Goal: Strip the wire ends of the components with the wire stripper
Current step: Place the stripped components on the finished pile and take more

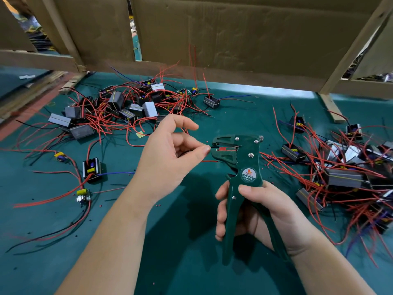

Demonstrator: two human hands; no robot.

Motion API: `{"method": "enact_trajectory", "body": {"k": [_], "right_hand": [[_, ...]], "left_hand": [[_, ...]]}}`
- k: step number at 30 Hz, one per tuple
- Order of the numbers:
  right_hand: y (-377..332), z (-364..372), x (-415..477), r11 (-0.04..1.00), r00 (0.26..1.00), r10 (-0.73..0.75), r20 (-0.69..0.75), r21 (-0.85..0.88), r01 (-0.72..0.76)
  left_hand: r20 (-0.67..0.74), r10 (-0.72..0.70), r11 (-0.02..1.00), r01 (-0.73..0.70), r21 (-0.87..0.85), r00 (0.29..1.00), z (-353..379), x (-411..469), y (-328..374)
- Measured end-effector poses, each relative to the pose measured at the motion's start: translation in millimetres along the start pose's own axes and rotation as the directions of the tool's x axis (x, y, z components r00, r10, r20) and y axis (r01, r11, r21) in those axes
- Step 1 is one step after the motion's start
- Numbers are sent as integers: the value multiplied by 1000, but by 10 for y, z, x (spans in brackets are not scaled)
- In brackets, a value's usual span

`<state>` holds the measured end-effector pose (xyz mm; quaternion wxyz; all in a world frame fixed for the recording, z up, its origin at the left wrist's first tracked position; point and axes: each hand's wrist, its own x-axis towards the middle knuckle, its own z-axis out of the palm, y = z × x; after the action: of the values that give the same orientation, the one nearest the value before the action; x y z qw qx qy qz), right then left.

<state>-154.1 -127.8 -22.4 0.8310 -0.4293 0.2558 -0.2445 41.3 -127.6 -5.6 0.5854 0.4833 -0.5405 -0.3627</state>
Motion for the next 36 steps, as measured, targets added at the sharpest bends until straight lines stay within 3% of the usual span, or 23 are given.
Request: {"method": "enact_trajectory", "body": {"k": [6,29,36], "right_hand": [[26,0,4,997,998,-17,-63,-70,13],[45,-10,-7,993,1000,-17,-18,-119,15],[62,30,19,997,996,25,-80,-71,-31]], "left_hand": [[26,13,999,-12,-34,1000,-8,-1,24],[57,48,999,-48,7,997,-63,5,9],[41,45,986,-51,156,998,-83,-6,-28]]}}
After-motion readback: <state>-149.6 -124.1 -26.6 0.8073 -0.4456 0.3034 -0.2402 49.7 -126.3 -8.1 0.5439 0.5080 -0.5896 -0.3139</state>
